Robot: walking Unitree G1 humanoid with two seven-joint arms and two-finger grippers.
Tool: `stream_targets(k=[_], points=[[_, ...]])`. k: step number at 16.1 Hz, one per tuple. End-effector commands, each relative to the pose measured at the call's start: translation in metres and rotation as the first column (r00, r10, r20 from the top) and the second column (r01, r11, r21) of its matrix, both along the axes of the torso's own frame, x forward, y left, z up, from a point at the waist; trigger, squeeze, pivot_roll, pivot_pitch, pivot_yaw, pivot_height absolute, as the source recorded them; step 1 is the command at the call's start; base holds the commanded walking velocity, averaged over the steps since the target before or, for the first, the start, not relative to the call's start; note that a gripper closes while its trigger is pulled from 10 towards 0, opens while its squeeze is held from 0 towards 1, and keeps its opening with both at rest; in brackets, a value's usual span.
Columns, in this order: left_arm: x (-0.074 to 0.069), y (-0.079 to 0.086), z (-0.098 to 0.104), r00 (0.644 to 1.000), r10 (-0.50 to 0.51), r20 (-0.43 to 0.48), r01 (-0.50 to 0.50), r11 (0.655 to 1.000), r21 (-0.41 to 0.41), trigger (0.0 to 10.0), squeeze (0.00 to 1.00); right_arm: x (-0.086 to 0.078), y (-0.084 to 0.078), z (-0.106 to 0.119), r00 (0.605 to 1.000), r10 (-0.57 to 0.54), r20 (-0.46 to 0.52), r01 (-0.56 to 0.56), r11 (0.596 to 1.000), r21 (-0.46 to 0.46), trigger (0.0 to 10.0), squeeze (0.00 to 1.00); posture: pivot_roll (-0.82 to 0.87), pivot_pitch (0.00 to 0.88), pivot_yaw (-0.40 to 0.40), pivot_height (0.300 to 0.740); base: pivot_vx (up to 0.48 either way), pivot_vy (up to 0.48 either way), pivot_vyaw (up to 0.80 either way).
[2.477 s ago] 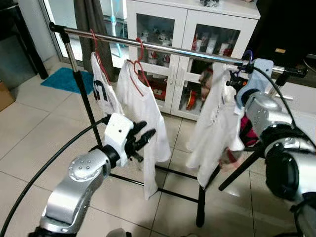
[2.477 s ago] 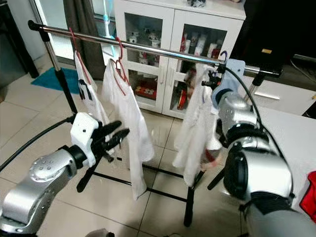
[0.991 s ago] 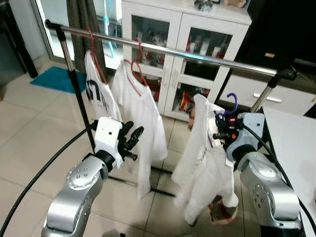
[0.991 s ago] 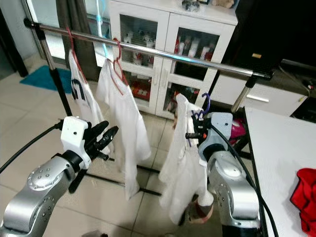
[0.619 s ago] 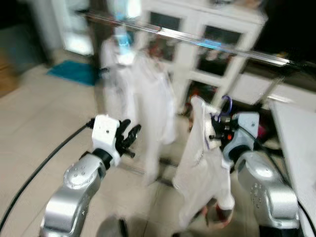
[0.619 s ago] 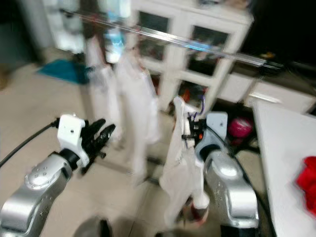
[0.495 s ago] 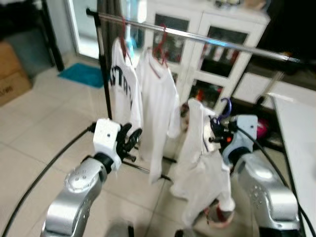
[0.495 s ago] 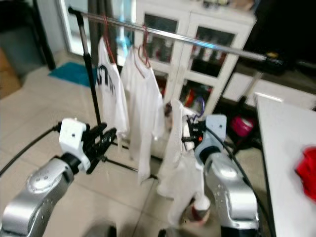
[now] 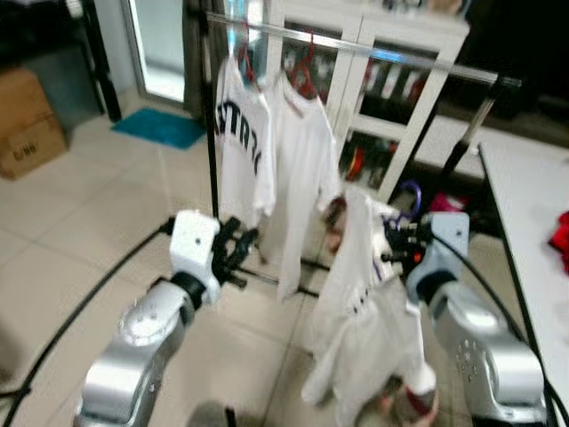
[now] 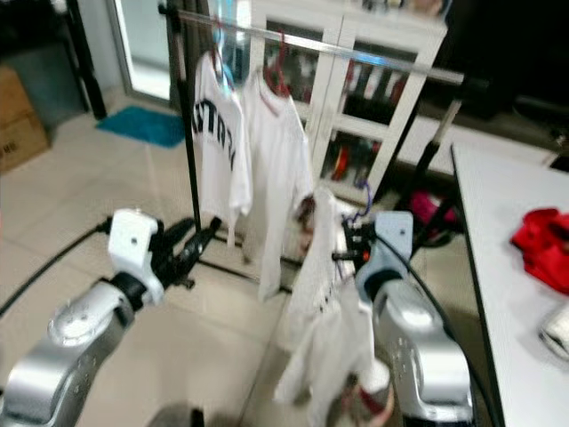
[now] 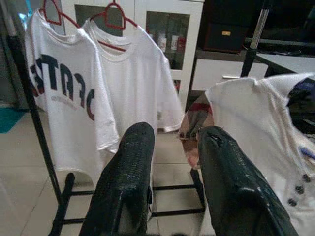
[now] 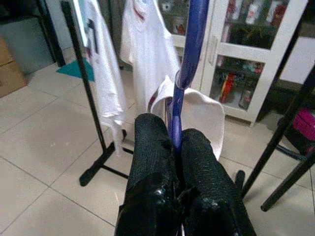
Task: Hang hanger
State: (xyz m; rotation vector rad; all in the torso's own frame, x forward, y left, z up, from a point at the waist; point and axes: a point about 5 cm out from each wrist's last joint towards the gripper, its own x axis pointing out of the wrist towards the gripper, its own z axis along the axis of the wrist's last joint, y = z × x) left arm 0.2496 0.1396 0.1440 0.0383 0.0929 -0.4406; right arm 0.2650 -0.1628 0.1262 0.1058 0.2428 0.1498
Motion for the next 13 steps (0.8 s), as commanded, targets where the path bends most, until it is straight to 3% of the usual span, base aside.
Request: stream_targets(k=[1,13], points=[[0.0011,-0.0048,0.0031,1.0,-0.014,0.009,0.014,1.0,-0.011,10.0,0.0,0.0021,-0.0058,0.0103,0.999,-0.014,0.041,0.014,1.0,-0.003,0.0,0.0,-0.03,0.0,-0.104,0.71,0.0,0.341,0.0],[0.0002,-0.0056,0.0025,1.0,-0.022,0.003,0.022,1.0,-0.009,10.0,0.0,-0.0016,-0.0067,0.0069,1.0,0.001,0.023,-0.001,1.0,-0.009,0.0,0.0,-0.03,0.0,-0.11,0.71,0.0,0.464,0.0]])
